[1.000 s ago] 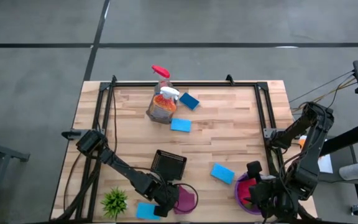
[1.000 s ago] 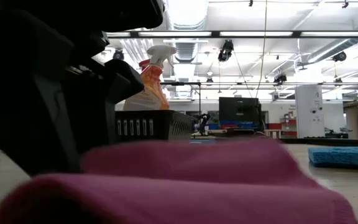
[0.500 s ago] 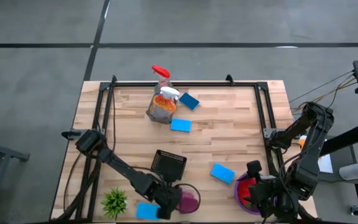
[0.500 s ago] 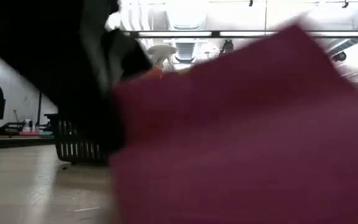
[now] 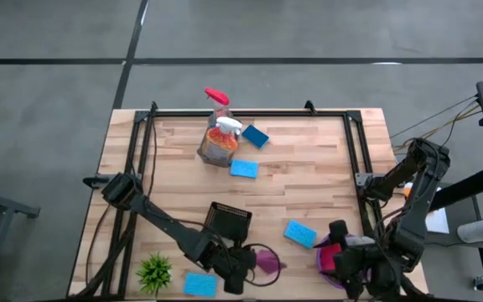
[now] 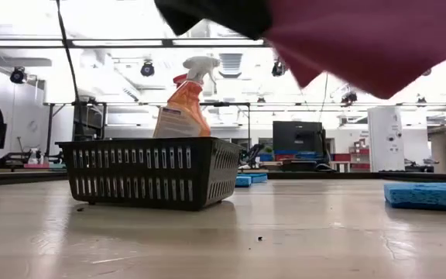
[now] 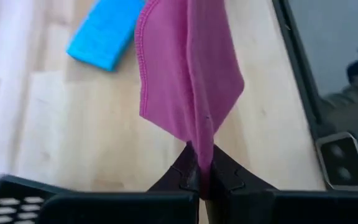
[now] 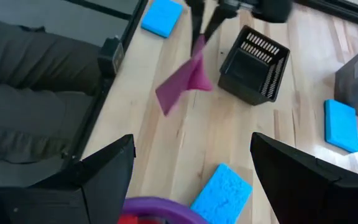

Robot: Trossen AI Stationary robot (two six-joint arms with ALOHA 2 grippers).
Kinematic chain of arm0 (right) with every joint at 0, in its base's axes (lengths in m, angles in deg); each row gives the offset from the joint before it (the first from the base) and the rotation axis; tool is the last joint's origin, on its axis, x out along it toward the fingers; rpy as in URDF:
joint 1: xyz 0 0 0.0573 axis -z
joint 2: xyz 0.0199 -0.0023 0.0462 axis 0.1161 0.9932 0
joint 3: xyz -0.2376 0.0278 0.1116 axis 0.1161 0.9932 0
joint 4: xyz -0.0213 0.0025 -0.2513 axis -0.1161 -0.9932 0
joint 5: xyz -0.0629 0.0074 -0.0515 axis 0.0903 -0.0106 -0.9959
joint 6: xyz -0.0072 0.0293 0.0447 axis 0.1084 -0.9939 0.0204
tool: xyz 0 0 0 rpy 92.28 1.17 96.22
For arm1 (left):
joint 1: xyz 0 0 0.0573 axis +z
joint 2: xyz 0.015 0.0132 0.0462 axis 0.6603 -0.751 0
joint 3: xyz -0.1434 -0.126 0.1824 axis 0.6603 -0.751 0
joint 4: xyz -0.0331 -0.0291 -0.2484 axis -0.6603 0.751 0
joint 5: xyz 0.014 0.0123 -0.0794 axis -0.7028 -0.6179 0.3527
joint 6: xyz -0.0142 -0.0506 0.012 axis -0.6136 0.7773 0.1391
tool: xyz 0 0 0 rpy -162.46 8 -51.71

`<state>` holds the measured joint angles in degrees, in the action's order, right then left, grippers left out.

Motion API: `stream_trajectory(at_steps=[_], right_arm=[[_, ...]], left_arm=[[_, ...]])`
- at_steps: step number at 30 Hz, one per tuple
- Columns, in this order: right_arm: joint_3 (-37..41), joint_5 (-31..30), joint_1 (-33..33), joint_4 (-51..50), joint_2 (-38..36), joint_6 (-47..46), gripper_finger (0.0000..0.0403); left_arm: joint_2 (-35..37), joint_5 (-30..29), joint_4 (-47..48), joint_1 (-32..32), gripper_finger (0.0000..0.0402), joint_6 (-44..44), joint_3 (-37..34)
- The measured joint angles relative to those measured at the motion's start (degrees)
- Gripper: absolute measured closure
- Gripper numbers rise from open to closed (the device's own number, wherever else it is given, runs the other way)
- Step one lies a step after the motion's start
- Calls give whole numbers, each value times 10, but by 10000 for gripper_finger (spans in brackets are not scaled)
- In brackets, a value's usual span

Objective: Pick & Place Kitchen Items
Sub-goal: Put the violet towel into the violet bucket

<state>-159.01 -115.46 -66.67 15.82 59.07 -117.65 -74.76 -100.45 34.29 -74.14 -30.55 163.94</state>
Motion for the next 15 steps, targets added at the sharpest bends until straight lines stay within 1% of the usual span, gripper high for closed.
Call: stream_trajectory(at_steps=[5, 15], right_arm=[[2, 1, 33, 7, 27, 6, 85], [6, -4, 98, 7, 46, 32, 85]], left_arm=[[0, -37, -17, 24, 401, -21, 9], [2, -47, -71, 55, 401, -85, 7]])
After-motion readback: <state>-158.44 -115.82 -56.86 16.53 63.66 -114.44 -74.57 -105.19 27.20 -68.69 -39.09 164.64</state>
